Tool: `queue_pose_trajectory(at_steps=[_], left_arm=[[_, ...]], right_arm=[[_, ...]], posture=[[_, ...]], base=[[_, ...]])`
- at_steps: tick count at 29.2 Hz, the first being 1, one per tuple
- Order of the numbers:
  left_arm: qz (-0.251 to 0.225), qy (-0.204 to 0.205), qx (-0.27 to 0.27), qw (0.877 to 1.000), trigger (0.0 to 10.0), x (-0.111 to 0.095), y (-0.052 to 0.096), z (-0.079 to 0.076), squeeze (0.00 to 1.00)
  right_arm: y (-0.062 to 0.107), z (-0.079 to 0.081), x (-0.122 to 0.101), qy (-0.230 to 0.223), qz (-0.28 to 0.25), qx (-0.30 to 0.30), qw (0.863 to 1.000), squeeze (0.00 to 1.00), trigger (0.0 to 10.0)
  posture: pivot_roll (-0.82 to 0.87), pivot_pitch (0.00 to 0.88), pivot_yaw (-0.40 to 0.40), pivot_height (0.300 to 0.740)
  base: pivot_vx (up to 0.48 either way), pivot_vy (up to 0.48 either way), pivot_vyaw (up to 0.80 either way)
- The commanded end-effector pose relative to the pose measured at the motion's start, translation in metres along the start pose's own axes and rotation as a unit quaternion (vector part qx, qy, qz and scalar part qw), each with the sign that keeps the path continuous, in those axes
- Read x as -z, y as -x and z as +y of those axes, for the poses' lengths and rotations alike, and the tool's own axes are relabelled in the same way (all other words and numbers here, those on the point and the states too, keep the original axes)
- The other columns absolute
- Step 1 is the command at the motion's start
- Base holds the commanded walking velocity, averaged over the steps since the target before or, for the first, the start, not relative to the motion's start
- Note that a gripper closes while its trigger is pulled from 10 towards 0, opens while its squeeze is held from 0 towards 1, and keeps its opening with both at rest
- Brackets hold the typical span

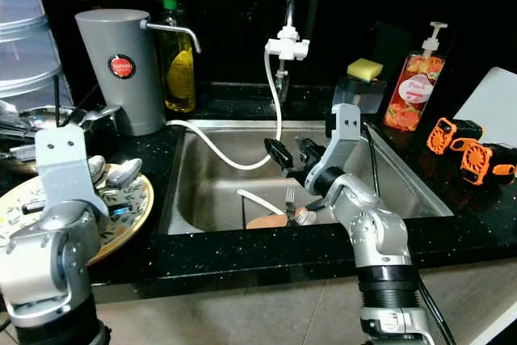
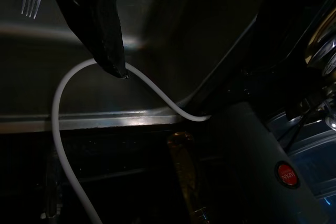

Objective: Kitchen organization

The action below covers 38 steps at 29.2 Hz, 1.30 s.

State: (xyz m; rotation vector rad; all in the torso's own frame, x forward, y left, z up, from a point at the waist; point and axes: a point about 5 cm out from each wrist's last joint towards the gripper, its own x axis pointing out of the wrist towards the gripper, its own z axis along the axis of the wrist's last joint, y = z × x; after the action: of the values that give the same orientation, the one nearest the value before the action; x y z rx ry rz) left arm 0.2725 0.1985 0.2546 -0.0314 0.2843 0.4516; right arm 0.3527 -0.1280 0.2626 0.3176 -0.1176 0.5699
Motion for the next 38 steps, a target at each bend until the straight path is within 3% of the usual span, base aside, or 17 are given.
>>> queue_pose_trajectory(at_steps=[1,4,7,9,10,12,14,16,17,23,25,28,30,32,37,38], left_arm=[[-0.014,-0.017,0.032,0.999,10.0,-0.003,-0.001,-0.008,0.0],[-0.081,-0.018,0.066,0.994,10.0,-0.024,0.007,-0.013,0.0],[-0.1,-0.022,0.083,0.991,10.0,-0.03,0.009,-0.016,0.0],[-0.146,-0.034,0.145,0.978,10.0,-0.042,0.021,-0.024,0.0],[-0.146,-0.034,0.145,0.978,10.0,-0.042,0.021,-0.024,0.0],[-0.169,-0.027,0.202,0.964,10.0,-0.047,0.033,-0.032,0.0],[-0.175,-0.018,0.232,0.957,10.0,-0.044,0.038,-0.036,0.0],[-0.175,-0.018,0.232,0.957,10.0,-0.044,0.038,-0.036,0.0],[-0.172,-0.001,0.273,0.946,10.0,-0.04,0.044,-0.042,0.0],[-0.177,-0.007,0.283,0.942,10.0,-0.039,0.045,-0.045,0.0],[-0.173,-0.03,0.299,0.938,10.0,-0.036,0.043,-0.045,0.0],[-0.158,-0.095,0.355,0.917,10.0,-0.027,0.039,-0.041,0.0],[-0.167,-0.151,0.369,0.902,10.0,-0.023,0.037,-0.039,0.0],[-0.163,-0.196,0.36,0.897,10.0,-0.016,0.028,-0.041,0.0],[-0.178,-0.234,0.344,0.892,10.0,-0.013,0.018,-0.051,0.0],[-0.188,-0.24,0.351,0.885,10.0,-0.015,0.018,-0.057,0.0]], right_arm=[[-0.001,0.0,-0.001,0.007,0.004,-0.001,1.0,0.0,10.0],[-0.001,0.001,-0.001,0.007,0.005,-0.004,1.0,0.0,10.0],[-0.001,0.001,-0.001,0.007,0.005,-0.004,1.0,0.0,10.0],[-0.002,0.001,-0.001,0.007,0.005,-0.006,1.0,0.0,10.0],[-0.002,0.001,-0.001,0.007,0.005,-0.006,1.0,0.0,10.0],[-0.002,0.001,-0.001,0.008,0.005,-0.006,1.0,0.0,10.0],[-0.002,0.001,-0.001,0.008,0.005,-0.006,1.0,0.0,10.0],[-0.002,0.001,-0.001,0.008,0.005,-0.006,1.0,0.0,10.0],[-0.001,0.001,-0.002,0.008,0.005,-0.006,1.0,0.0,10.0],[-0.002,0.001,-0.002,0.008,0.004,-0.005,1.0,0.0,10.0],[-0.002,0.001,-0.002,0.008,0.004,-0.007,1.0,0.0,10.0],[-0.002,0.008,-0.001,-0.007,0.009,-0.038,0.999,0.0,10.0],[0.001,0.023,0.004,-0.055,0.023,-0.1,0.993,0.0,10.0],[0.001,0.035,0.012,-0.099,0.04,-0.13,0.986,0.0,10.0],[-0.003,0.046,0.024,-0.149,0.062,-0.14,0.977,0.0,10.0],[-0.006,0.048,0.026,-0.17,0.064,-0.142,0.973,0.0,10.0]], posture=[[0.19,0.061,-0.067,0.74],[0.19,0.061,-0.067,0.74],[0.19,0.06,-0.07,0.74],[0.19,0.062,-0.071,0.74],[0.19,0.062,-0.071,0.74],[0.19,0.062,-0.071,0.74],[0.19,0.062,-0.071,0.74],[0.19,0.062,-0.071,0.74],[0.19,0.066,-0.072,0.74],[0.19,0.067,-0.074,0.74],[0.19,0.068,-0.075,0.74],[0.19,0.071,-0.076,0.74],[0.19,0.071,-0.076,0.74],[0.18,0.071,-0.08,0.74],[0.17,0.07,-0.08,0.74],[0.16,0.064,-0.077,0.74]], base=[[0.0,0.0,0.0],[0.0,0.0,0.0],[0.0,0.0,0.0],[0.0,0.0,0.0],[0.0,0.0,0.0],[0.0,0.0,0.0],[0.0,0.0,0.0],[0.0,0.0,0.0],[0.0,0.0,0.0],[0.0,0.0,0.0],[0.0,0.0,0.0],[0.0,0.0,0.0],[0.0,0.0,0.0],[0.0,0.0,0.0],[0.0,0.0,0.0],[0.0,0.0,0.0]])
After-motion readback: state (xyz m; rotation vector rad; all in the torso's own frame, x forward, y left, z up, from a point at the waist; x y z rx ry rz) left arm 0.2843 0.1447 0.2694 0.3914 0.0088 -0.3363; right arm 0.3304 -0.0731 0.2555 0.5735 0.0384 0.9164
